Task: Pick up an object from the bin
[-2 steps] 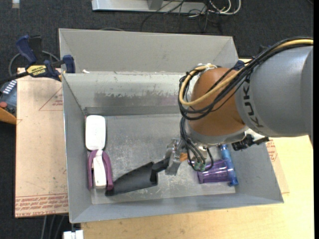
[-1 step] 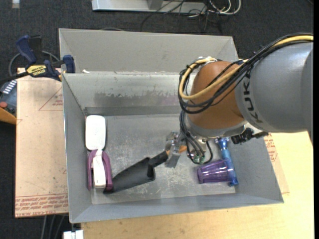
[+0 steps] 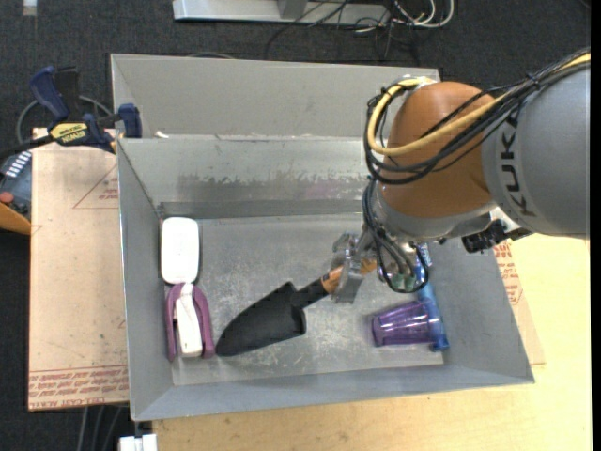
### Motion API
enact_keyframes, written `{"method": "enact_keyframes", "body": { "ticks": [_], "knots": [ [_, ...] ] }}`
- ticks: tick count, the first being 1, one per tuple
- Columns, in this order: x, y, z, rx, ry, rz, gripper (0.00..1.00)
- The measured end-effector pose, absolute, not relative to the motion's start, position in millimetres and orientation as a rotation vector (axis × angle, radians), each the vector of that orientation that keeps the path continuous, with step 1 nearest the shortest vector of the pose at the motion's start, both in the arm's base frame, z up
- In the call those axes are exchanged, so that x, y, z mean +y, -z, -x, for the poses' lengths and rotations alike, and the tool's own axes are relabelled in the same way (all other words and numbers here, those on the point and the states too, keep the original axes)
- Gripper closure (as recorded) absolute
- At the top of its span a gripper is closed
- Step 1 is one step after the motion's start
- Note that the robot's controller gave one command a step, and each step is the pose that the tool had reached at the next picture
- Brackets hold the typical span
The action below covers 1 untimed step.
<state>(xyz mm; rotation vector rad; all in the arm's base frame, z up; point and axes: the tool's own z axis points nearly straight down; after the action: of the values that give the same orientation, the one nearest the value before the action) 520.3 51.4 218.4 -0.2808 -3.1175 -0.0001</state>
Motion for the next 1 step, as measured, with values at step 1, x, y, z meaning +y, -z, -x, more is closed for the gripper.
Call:
{"method": "enact_keyframes", "body": {
  "ticks": [1],
  "knots": [
    [57.4,-309.4,-530.0,-3.123,0.003,0.366,1.0]
  ]
}}
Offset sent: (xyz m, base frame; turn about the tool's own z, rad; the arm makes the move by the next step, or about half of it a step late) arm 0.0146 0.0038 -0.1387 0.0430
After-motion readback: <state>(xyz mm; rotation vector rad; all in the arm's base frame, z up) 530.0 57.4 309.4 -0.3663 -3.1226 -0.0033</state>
